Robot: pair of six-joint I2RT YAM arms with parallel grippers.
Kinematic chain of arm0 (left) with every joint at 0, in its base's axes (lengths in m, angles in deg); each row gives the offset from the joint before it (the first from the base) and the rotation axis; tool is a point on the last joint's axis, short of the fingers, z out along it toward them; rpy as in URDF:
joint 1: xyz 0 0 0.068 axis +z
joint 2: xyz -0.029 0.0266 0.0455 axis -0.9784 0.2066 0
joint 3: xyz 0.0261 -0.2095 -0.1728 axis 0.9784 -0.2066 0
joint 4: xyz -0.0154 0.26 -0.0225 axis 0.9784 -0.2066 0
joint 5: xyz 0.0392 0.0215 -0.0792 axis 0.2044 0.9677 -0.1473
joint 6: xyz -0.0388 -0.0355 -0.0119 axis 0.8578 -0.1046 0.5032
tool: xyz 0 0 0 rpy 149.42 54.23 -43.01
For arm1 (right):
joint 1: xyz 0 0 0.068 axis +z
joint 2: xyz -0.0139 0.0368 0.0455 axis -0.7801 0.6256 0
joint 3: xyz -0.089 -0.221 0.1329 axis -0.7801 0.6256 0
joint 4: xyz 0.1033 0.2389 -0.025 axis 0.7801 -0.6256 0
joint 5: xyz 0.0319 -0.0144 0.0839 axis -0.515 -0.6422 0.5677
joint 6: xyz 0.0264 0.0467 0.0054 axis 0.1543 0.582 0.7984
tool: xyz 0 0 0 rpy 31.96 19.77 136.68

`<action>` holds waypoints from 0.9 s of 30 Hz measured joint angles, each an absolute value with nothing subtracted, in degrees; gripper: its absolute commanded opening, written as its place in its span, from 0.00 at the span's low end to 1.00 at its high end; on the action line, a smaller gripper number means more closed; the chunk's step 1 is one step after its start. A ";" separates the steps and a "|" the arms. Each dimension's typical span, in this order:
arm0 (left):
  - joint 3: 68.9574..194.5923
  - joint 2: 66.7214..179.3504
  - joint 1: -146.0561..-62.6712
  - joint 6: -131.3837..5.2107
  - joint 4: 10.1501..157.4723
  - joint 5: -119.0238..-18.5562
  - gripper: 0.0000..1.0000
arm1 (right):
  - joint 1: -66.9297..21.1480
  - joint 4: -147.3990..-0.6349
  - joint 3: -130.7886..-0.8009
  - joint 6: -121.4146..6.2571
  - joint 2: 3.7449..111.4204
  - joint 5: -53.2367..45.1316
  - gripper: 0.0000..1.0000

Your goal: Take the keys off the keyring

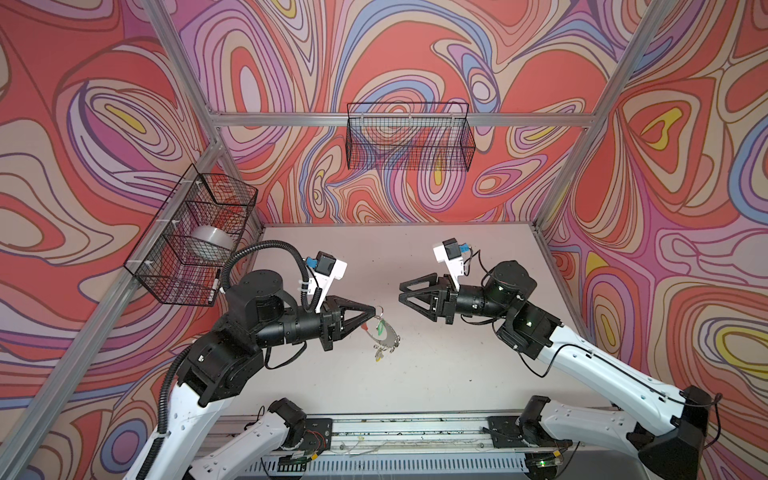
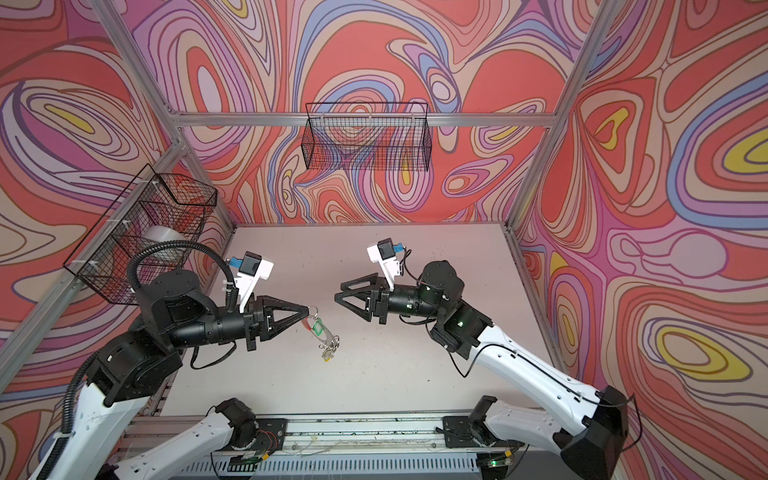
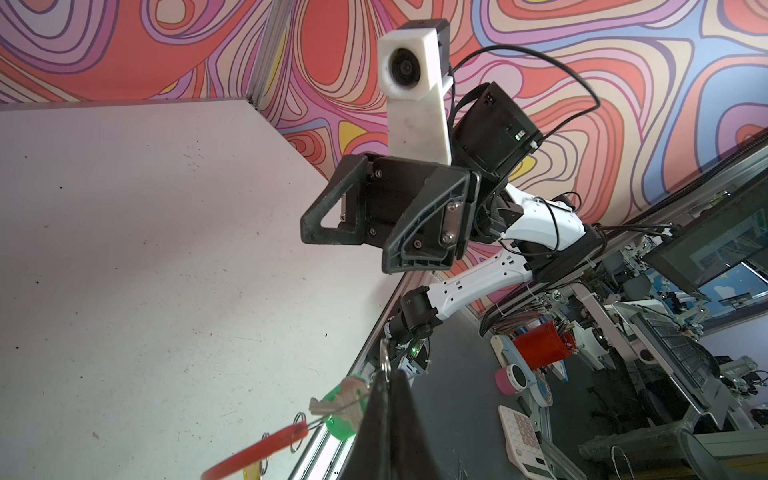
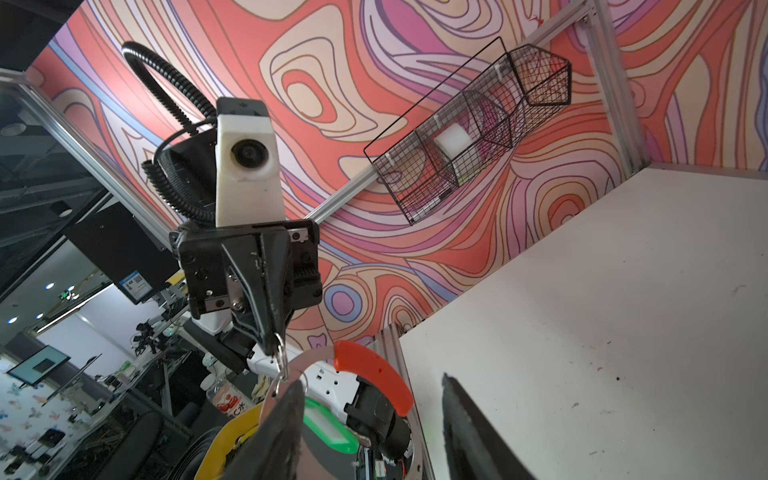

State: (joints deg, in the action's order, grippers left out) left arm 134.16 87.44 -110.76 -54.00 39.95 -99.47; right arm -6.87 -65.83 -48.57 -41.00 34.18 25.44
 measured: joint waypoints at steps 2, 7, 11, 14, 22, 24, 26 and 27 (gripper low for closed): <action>134.19 87.55 -110.76 -54.07 39.93 -99.67 0.00 | -6.87 -67.32 -50.45 -42.13 35.32 26.87 0.47; 134.32 88.22 -110.76 -54.96 39.89 -101.15 0.00 | -6.87 -73.20 -56.07 -46.39 38.12 29.99 0.43; 134.32 88.64 -110.76 -55.88 39.89 -102.53 0.00 | -6.87 -76.47 -57.99 -48.73 39.14 32.18 0.43; 134.32 88.73 -110.76 -56.16 39.91 -102.90 0.00 | -6.87 -78.24 -58.56 -49.63 39.43 33.69 0.43; 134.45 89.43 -110.76 -56.58 39.91 -103.17 0.00 | -5.30 -79.66 -58.98 -50.44 39.71 35.91 0.43; 134.58 89.84 -110.76 -56.60 39.89 -103.14 0.00 | -4.69 -79.71 -59.57 -50.63 40.13 36.05 0.40; 134.67 90.17 -110.76 -56.67 39.89 -103.14 0.00 | -4.20 -79.66 -59.98 -50.70 40.32 36.11 0.38; 134.67 90.28 -110.76 -56.78 39.87 -103.14 0.00 | -4.01 -79.64 -60.07 -50.72 40.35 36.13 0.37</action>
State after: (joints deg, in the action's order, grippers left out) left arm 134.67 90.28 -110.76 -56.78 39.87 -103.14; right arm -4.01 -79.64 -60.07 -50.72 40.35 36.13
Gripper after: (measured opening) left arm 0.048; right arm 0.386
